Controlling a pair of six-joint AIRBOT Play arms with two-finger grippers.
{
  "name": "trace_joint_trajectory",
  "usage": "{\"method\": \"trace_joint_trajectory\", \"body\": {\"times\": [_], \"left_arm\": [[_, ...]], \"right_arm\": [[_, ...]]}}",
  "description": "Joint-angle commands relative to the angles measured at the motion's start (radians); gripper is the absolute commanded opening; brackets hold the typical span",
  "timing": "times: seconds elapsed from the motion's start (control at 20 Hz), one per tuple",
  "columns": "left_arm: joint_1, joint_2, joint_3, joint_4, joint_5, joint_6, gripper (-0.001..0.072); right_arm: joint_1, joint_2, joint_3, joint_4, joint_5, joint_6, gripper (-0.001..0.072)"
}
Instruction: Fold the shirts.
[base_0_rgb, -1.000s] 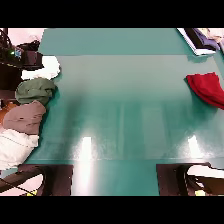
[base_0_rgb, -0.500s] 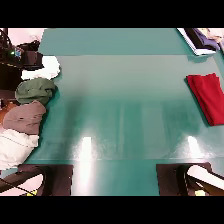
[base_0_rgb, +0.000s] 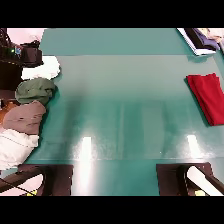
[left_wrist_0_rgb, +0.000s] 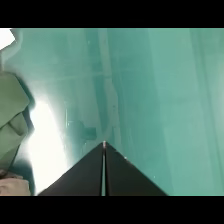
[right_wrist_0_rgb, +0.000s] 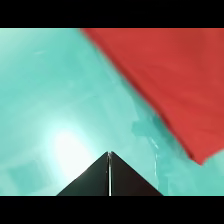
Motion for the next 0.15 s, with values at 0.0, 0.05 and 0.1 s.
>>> {"method": "trace_joint_trajectory", "body": {"times": [0.0, 0.05, 0.1], "left_arm": [[0.0, 0.0, 0.0, 0.0, 0.024, 0.001, 0.0024], [0.0, 0.0, 0.0, 0.0, 0.031, 0.001, 0.0024], [0.0, 0.0, 0.0, 0.0, 0.034, 0.001, 0.0024]], "right_arm": [[0.108, 0.04, 0.0, -0.002, -0.009, -0.001, 0.0017], [0.127, 0.043, 0.0, -0.002, -0.009, -0.001, 0.0016], [0.145, 0.043, 0.0, -0.002, -0.005, -0.001, 0.0016]]}}
